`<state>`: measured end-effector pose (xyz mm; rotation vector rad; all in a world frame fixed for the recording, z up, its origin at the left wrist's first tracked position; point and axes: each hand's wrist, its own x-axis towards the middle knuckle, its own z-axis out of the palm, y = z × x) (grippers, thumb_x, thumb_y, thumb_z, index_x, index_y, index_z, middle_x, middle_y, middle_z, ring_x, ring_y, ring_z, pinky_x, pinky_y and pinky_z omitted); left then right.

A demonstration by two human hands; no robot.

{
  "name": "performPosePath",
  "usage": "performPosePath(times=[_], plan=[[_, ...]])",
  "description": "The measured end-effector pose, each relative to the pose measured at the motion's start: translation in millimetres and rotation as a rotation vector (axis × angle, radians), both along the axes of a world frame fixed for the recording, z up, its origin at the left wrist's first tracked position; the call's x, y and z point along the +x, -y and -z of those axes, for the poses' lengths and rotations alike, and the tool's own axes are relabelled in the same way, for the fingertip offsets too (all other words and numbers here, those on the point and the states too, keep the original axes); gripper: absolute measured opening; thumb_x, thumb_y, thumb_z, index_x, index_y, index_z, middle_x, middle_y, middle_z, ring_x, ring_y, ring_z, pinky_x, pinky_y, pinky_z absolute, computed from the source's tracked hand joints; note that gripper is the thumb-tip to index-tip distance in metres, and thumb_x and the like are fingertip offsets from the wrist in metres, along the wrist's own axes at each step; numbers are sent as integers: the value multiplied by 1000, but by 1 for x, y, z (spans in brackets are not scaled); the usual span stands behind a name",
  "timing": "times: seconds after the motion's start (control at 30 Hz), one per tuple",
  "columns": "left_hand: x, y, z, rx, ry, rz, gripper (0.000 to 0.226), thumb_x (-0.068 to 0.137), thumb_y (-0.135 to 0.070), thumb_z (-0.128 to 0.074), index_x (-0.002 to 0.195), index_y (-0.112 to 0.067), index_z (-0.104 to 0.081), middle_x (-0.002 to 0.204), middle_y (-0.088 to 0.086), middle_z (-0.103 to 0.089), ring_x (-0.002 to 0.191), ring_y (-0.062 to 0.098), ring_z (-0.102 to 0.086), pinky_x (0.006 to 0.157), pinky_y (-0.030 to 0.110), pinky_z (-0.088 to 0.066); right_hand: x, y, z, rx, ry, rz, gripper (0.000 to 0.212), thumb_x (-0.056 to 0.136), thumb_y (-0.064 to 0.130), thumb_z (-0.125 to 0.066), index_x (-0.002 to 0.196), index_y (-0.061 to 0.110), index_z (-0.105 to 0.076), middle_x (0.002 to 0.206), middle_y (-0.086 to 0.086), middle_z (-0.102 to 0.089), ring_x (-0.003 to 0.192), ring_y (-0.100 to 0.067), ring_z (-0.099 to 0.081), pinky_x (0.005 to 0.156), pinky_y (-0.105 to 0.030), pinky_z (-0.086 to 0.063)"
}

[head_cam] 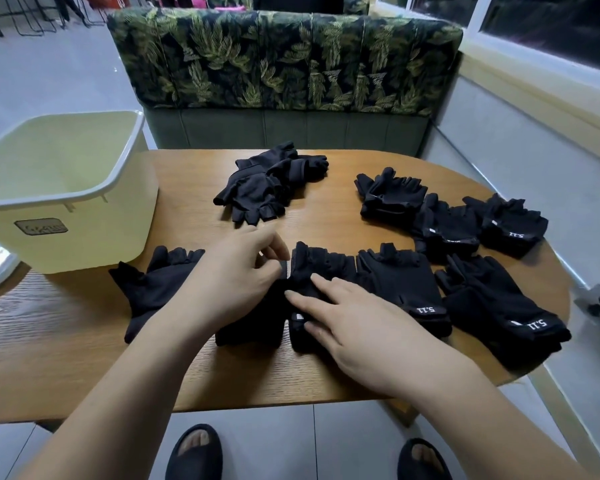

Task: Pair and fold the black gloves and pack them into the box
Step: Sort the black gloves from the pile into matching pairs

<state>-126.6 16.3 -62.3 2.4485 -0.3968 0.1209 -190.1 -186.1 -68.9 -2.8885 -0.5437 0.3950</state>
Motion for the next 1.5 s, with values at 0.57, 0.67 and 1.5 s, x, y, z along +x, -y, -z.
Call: performPosePath(times=[0.57, 0.67, 1.5], plan=[[14, -17, 12, 254, -191, -93, 13, 93, -26, -68, 104, -35, -70, 99, -12, -67, 92, 10, -63, 76, 29, -49, 107, -13, -10, -257, 7, 50, 61, 112, 34, -42, 167, 30, -16, 150, -9, -58, 131, -36, -57, 99, -48, -48], [14, -20, 12, 245, -190, -89, 14, 93, -26, -68, 102, -36, -70, 98, -13, -66, 92, 10, -62, 74, 28, -47, 119, -4, -12, -255, 14, 92, 57, 110, 29, -46, 160, 18, -22, 134, -11, -65, 116, -35, -62, 86, -42, -41], [14, -24, 1, 8, -138, -67, 17, 95, -21, -60, 94, -34, -72, 85, -14, -70, 82, 4, -66, 77, 34, -57, 233, -57, -17, 156, 273, 333, 45, 96, 56, -62, 97, 11, -70, 95, -5, -72, 94, -28, -67, 70, -37, -51]])
